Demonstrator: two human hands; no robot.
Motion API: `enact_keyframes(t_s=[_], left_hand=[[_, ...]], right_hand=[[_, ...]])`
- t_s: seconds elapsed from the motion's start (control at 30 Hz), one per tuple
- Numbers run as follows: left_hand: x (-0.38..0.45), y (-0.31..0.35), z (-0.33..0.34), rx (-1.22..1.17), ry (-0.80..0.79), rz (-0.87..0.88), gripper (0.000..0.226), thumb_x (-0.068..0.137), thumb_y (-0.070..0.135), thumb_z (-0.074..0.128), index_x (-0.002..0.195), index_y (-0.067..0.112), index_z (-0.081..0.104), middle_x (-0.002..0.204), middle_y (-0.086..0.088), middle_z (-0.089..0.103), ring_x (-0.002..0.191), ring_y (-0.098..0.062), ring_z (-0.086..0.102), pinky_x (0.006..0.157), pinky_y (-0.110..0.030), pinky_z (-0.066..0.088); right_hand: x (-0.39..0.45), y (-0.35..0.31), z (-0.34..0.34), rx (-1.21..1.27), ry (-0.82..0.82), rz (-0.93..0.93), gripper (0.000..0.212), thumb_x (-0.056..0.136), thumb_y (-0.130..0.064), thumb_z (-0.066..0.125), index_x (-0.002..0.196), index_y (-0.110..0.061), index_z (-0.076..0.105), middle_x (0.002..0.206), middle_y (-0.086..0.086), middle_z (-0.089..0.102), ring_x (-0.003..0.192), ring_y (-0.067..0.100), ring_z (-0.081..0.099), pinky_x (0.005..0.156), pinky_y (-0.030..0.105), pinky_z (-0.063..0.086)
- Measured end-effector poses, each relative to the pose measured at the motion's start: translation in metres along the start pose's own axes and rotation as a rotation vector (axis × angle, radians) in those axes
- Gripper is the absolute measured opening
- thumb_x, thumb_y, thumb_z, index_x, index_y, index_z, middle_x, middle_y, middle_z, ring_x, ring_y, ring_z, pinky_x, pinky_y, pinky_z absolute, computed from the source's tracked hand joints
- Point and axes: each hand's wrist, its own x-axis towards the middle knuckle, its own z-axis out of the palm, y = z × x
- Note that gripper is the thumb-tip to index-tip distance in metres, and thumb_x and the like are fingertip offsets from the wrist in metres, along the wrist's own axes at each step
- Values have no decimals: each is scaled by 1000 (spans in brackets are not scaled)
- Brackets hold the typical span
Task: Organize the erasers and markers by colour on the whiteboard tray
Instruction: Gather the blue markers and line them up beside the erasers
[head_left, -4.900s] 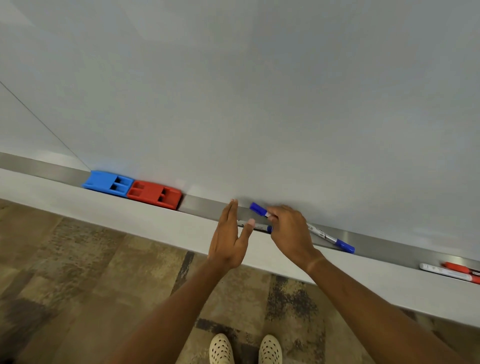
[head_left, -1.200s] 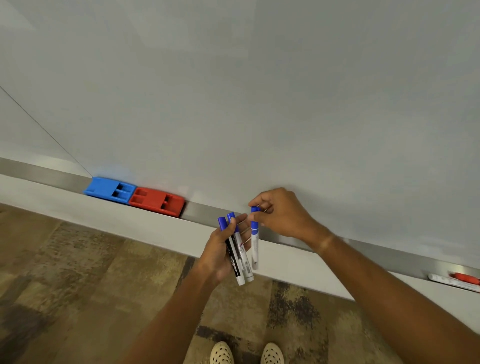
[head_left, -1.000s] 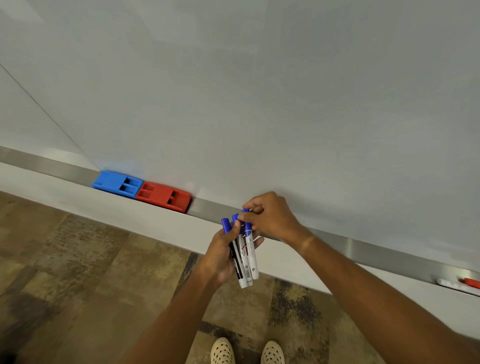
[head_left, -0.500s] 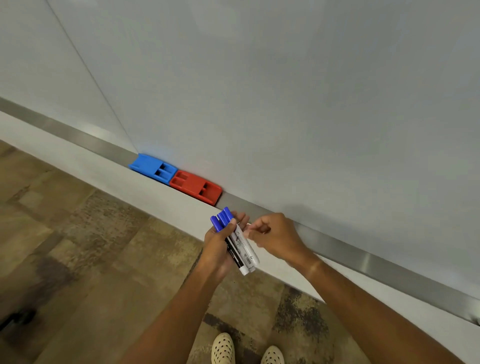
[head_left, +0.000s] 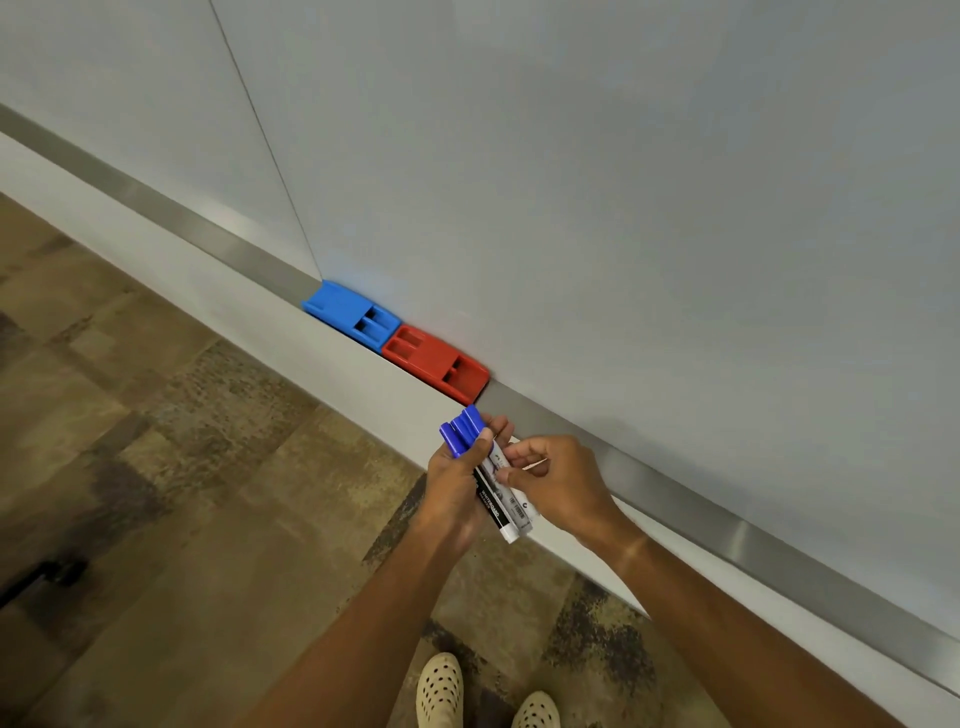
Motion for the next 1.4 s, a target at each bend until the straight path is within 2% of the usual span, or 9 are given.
enact_keyframes(t_s=[0.1, 0.3, 0.4, 0.57, 0.67, 1.03, 1.2, 1.33, 1.4], left_hand=[[0, 3, -1, 6, 8, 18, 31, 95, 3, 53, 126, 1, 57, 125, -16, 66, 115, -29, 64, 78, -40, 59], [7, 5, -1, 1, 0, 27, 30, 96, 4, 52, 125, 2, 58, 122, -14, 68, 114, -25, 64, 91, -41, 54], [11, 6, -7, -11, 20, 43, 30, 95, 5, 54, 124, -2, 57, 120, -16, 69, 104, -21, 69, 101, -39, 49], [15, 7, -23, -58, 75, 73, 26, 97, 5, 50, 121, -3, 57, 119, -17, 68, 111, -26, 66, 108, -42, 42], [13, 9, -25, -59, 81, 78, 26, 96, 4, 51, 121, -2, 57, 119, -18, 68, 111, -26, 67, 107, -42, 43], [8, 9, -25, -33, 68, 72, 27, 95, 4, 52, 121, -1, 59, 117, -17, 70, 109, -27, 67, 105, -41, 45], [4, 9, -22, -12, 51, 59, 28, 96, 5, 51, 122, -1, 59, 120, -18, 68, 110, -27, 67, 103, -40, 47], [3, 10, -19, 14, 18, 54, 27, 97, 5, 49, 121, -1, 59, 119, -17, 69, 112, -26, 66, 104, -40, 46], [3, 10, -18, 18, -6, 43, 28, 98, 6, 48, 123, 0, 58, 122, -17, 67, 114, -26, 65, 105, -42, 45]], right_hand=[[4, -2, 1, -21, -1, 1, 15, 77, -20, 78, 92, -21, 75, 79, -12, 72, 67, -5, 65, 61, 10, 48], [11, -3, 4, 36, 22, -4, 18, 78, -15, 77, 96, -16, 75, 80, -7, 73, 69, -1, 68, 64, 13, 52], [20, 0, -2, -105, 119, -53, 18, 78, -14, 77, 95, -14, 76, 79, -4, 73, 65, -2, 66, 62, 10, 50], [33, 7, -15, -521, 186, -183, 17, 85, -18, 70, 100, -11, 73, 90, 7, 73, 82, 22, 68, 70, 34, 57], [36, 12, -12, -510, 141, -143, 23, 85, -20, 70, 105, -9, 72, 96, 10, 73, 83, 20, 68, 69, 35, 59], [42, 14, -3, -388, 130, -112, 15, 87, -14, 67, 95, -3, 74, 91, 11, 74, 78, 17, 68, 67, 23, 55], [38, 14, -6, -367, 95, -119, 18, 88, -18, 66, 94, -3, 74, 88, 9, 73, 73, 16, 64, 55, 10, 43], [28, 4, -6, -233, 241, -212, 10, 83, -14, 72, 90, -8, 76, 81, 5, 72, 71, 10, 64, 61, 10, 45], [19, -2, -2, -89, 118, -194, 9, 79, -17, 76, 87, -14, 77, 78, -4, 74, 69, 3, 66, 64, 6, 45]])
